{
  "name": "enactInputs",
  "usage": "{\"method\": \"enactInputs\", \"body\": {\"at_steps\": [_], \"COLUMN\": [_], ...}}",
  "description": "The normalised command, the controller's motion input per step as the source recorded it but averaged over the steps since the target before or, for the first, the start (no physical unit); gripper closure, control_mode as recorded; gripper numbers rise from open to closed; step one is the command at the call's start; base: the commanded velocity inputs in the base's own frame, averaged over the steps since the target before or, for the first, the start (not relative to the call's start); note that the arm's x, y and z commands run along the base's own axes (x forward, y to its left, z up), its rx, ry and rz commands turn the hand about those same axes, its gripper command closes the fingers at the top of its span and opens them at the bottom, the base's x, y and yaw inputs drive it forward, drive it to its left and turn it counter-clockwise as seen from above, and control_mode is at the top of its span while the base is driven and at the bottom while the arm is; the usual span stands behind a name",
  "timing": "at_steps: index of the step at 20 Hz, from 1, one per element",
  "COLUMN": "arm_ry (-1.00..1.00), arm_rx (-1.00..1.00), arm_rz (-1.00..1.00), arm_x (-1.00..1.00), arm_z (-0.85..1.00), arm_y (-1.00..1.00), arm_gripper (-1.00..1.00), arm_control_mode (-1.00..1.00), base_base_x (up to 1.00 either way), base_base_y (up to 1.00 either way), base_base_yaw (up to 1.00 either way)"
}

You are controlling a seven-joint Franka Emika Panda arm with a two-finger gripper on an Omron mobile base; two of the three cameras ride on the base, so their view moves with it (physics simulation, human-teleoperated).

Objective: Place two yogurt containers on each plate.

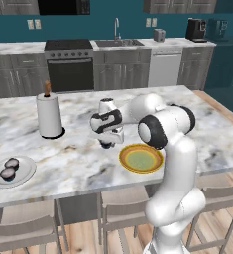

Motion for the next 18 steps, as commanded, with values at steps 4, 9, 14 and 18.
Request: {"method": "enactInputs", "body": {"at_steps": [4,9,14,18], "arm_ry": [-0.01,-0.01,0.17,0.1], "arm_rx": [0.06,0.02,0.0,0.0], "arm_rz": [-0.13,-0.13,-0.15,-0.03], "arm_x": [-0.33,-0.4,-0.12,-0.11], "arm_z": [0.72,0.46,0.03,0.0], "arm_y": [-0.61,-0.74,-0.48,-0.32], "arm_gripper": [1.0,1.0,1.0,1.0], "arm_control_mode": [-1.0,-1.0,-1.0,-1.0], "base_base_x": [0.0,0.0,0.0,0.0], "base_base_y": [0.0,0.0,0.0,0.0], "base_base_yaw": [0.0,0.0,0.0,0.0]}}
